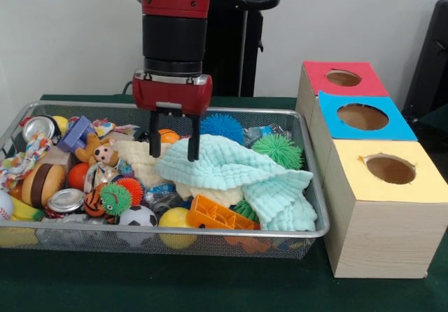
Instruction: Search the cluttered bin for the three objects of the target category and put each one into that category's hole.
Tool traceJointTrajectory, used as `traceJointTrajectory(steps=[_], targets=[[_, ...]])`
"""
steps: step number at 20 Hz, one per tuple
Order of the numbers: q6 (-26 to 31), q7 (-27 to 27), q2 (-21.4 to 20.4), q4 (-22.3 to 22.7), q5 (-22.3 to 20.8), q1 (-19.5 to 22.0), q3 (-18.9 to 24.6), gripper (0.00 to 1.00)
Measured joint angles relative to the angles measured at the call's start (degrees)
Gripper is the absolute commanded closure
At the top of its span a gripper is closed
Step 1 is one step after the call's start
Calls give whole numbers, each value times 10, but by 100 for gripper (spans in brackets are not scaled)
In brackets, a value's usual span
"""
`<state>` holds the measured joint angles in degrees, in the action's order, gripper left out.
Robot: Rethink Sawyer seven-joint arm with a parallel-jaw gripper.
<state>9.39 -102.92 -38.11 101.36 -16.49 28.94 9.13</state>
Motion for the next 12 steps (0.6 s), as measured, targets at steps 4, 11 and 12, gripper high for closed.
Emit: traceJointTrajectory(steps=[4, 11, 12], targets=[[0, 0, 12, 0, 0, -1, 0, 0], [-10, 0, 42, 0, -8, -3, 0, 0], [-14, 0, 44, 0, -10, -4, -1, 0]])
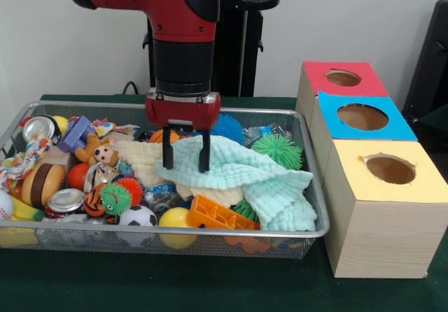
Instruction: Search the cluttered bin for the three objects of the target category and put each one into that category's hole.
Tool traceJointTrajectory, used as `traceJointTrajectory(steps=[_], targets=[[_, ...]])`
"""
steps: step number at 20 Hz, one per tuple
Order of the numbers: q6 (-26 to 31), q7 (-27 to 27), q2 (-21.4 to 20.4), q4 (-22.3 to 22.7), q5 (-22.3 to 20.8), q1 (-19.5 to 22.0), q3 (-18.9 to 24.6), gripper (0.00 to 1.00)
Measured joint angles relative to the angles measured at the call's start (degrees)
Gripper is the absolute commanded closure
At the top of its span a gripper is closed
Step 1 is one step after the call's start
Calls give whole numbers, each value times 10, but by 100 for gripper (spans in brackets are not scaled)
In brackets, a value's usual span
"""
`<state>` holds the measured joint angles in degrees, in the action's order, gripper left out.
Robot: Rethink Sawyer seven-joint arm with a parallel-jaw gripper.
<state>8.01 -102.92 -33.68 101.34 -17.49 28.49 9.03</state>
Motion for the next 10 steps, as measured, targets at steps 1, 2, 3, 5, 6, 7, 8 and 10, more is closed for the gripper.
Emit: traceJointTrajectory(steps=[1, 2, 3, 5, 6, 7, 8, 10], targets=[[-5, 0, 2, 0, -3, -1, -1, 0], [-14, 0, 6, 0, -7, -4, -3, 0], [-27, 0, 9, 0, -12, -8, -6, 0], [-68, 0, 16, 0, -23, -23, -18, 0], [-74, 0, 17, 0, -24, -26, -20, 0], [-81, 0, 18, 0, -26, -28, -22, 0], [-92, 0, 19, 0, -28, -33, -27, 0], [-119, 0, 19, 0, -32, -46, -40, 0]])
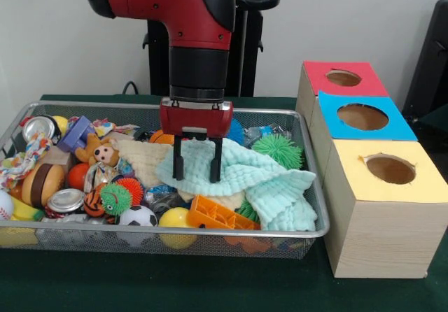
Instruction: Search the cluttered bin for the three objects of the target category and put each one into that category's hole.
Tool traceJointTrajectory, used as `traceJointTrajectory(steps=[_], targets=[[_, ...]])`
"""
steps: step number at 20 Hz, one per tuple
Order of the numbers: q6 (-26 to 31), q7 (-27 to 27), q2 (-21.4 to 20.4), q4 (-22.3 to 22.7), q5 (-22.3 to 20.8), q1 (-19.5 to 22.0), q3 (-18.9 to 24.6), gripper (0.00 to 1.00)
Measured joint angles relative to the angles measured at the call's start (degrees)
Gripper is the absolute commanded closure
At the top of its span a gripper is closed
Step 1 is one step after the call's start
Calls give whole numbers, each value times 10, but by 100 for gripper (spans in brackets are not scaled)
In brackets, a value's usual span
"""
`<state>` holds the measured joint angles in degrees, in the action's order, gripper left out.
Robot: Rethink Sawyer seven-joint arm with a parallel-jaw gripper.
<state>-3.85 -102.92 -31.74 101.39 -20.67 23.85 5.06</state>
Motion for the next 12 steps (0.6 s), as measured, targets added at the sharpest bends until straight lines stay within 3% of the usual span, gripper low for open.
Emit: traceJointTrajectory(steps=[12], targets=[[-68, 0, 0, 0, 0, -60, -59, 0]])
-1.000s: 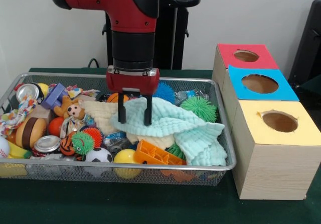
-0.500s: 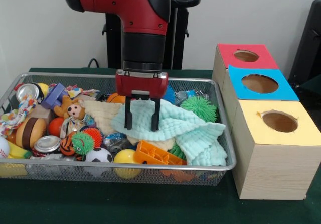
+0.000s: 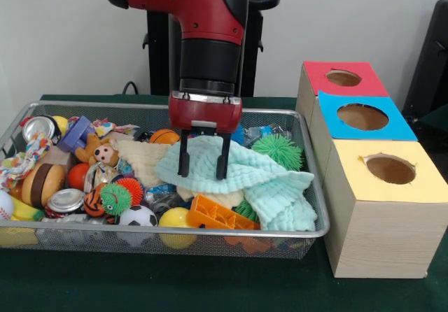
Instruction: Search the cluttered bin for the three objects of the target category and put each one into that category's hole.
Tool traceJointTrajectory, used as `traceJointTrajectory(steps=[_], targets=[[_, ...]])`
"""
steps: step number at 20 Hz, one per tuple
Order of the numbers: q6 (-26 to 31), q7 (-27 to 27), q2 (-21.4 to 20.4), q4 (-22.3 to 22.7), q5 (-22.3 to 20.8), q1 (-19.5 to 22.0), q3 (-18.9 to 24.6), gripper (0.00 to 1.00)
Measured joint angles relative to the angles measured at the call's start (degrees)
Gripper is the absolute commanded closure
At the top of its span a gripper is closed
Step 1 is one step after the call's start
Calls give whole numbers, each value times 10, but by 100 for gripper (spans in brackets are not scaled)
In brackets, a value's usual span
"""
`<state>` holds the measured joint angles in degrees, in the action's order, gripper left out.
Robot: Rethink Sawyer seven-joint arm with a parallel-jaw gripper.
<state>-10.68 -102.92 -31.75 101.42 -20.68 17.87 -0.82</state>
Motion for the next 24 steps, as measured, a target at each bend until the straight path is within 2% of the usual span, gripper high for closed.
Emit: traceJointTrajectory(steps=[6, 15, 24], targets=[[-6, 0, -1, 0, 0, -17, -17, 0], [-6, 0, -2, 0, 0, -21, -34, 0], [-7, 0, -1, 0, -32, 22, -32, 0]])
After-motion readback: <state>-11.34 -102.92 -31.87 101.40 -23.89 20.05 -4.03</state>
